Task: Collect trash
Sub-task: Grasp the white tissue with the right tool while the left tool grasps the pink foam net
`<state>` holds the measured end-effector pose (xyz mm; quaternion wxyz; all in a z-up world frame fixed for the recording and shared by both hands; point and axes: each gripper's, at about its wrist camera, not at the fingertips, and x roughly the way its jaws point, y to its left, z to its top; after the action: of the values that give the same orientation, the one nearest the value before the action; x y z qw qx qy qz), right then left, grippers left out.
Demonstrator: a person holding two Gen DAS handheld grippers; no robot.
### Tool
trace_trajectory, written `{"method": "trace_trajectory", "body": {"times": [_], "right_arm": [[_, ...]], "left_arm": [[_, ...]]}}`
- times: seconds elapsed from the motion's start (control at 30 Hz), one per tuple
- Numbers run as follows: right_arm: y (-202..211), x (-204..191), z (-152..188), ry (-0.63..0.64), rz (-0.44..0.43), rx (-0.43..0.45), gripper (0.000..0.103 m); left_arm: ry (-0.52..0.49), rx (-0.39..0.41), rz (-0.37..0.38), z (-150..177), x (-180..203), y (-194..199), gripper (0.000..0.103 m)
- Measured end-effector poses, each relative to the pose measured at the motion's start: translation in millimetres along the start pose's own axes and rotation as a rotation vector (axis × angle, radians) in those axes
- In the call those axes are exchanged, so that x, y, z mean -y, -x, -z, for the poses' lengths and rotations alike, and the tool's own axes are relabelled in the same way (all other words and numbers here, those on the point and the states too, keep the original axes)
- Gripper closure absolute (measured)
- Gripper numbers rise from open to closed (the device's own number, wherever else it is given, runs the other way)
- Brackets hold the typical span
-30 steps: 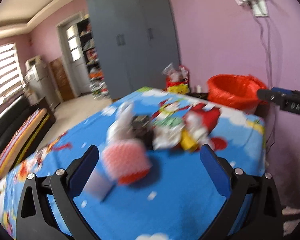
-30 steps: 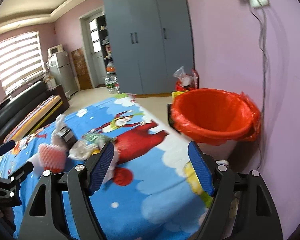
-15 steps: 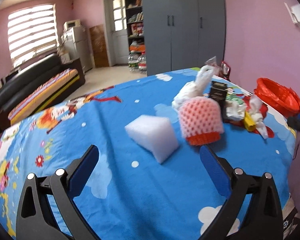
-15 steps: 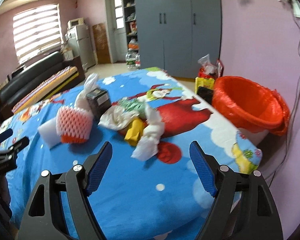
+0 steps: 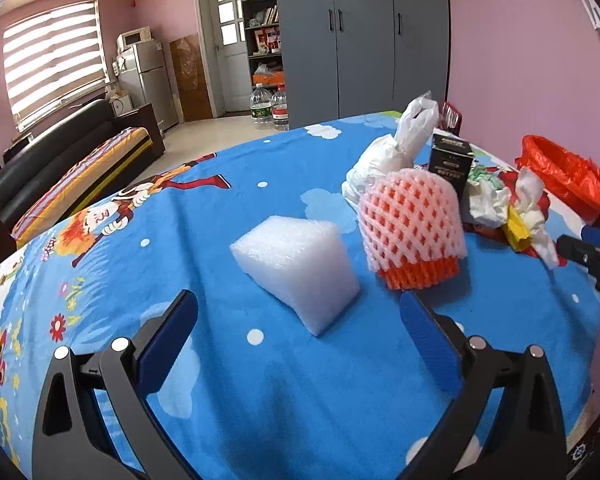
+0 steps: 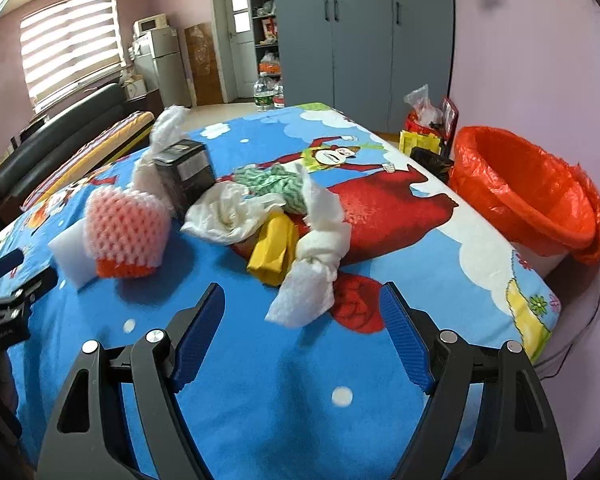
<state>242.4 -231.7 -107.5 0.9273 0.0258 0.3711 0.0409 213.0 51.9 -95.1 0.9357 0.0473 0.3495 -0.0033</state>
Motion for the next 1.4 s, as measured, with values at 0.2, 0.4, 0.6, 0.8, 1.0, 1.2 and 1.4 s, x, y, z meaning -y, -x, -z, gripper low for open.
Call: {"method": "trace_trajectory", "body": {"times": [0.2, 0.4, 0.6, 0.8, 1.0, 1.2, 1.4], "right_arm": [[-29, 9, -7, -0.012, 0.029, -0.031, 0.035], [-49, 22, -7, -0.045, 0.05, -0.068, 0.044], [-67, 22, -19, -0.025, 0.035, -0.085, 0.048], [-68, 25, -23, -0.031, 0.013, -0.085, 0.052], [-66, 17, -21, 0.024, -0.006, -0.067, 0.081], [-52, 23, -17, -0.009, -0.018, -0.019, 0.082], [-38, 21, -17, -0.008, -0.038, 0.013, 0.082]], "left_arm": [[0.058, -0.024, 0.001, -6, -9, -14, 0.005], [0.04, -0.052, 0.003, -6, -1, -27, 0.006], [0.046, -0.061, 0.005, -17, 4, -40, 0.006], [0.047, -0.067, -0.003, -28, 12, -52, 0.006], [0.03, -0.067, -0.017, -25, 23, -52, 0.006], [0.095, -0.018, -0.055, -22, 15, -30, 0.006], [0.031, 0.128, 0.019, -29, 41, 7, 0.005]]}}
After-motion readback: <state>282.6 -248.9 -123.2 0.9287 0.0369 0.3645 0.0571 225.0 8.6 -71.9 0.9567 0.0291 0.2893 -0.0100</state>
